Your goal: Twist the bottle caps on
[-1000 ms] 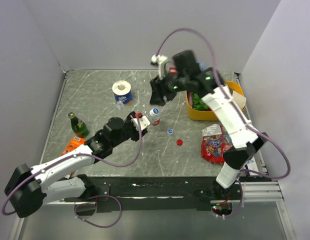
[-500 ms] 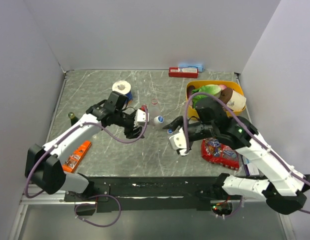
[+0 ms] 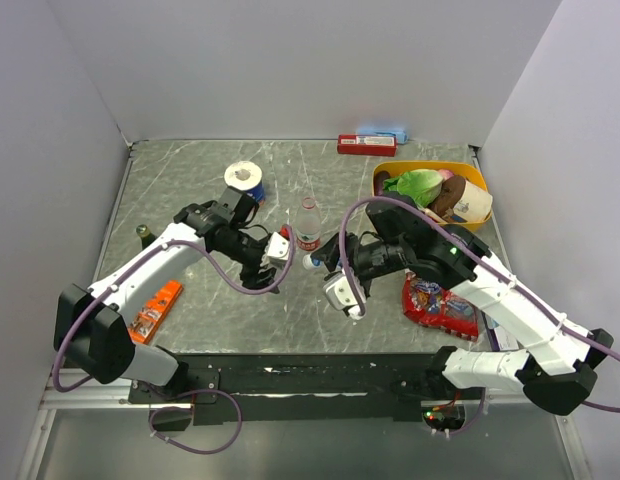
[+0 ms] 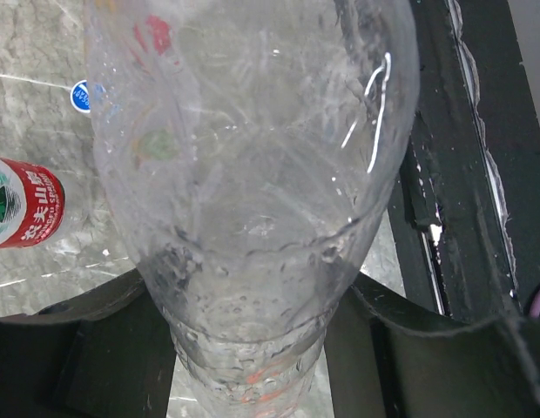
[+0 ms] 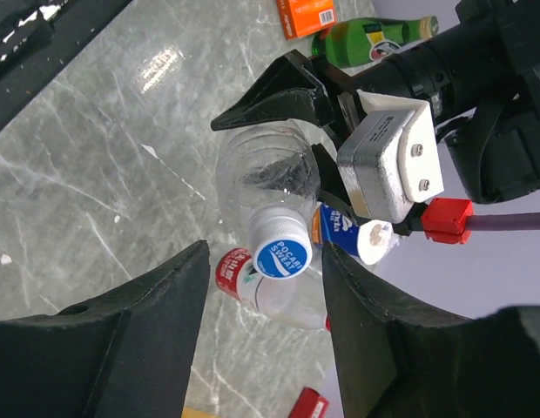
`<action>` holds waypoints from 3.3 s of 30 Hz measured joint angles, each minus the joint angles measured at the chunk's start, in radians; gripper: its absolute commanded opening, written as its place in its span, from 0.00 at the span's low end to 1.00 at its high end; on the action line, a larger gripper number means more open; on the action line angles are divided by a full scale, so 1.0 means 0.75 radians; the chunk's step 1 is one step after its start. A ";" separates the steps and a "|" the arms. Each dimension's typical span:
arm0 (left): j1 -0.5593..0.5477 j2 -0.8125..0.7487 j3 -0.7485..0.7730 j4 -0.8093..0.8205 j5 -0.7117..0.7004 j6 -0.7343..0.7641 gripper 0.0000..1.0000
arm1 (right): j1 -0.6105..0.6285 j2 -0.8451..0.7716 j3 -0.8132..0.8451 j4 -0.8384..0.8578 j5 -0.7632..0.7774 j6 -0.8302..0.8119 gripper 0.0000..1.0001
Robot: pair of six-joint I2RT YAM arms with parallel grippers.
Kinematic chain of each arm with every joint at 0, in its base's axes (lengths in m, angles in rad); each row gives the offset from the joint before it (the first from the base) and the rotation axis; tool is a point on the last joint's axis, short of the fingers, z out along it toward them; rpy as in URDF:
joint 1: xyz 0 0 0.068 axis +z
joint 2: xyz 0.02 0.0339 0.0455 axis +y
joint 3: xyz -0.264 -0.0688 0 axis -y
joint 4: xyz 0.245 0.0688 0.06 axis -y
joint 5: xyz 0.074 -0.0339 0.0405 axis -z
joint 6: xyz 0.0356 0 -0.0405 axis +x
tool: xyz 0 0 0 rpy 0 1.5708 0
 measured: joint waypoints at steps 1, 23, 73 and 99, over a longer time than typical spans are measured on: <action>0.000 0.000 0.000 -0.005 0.000 0.007 0.01 | 0.000 0.001 0.001 -0.004 0.000 -0.013 0.58; 0.000 0.000 0.022 -0.034 -0.048 0.094 0.01 | 0.000 0.186 0.166 -0.193 -0.019 -0.207 0.43; -0.314 -0.507 -0.716 1.386 -1.042 -1.005 0.01 | -0.361 0.729 0.787 0.011 -0.069 1.879 0.73; -0.277 -0.542 -0.756 1.470 -0.692 -1.280 0.01 | -0.295 0.291 0.203 0.478 -0.136 1.868 0.63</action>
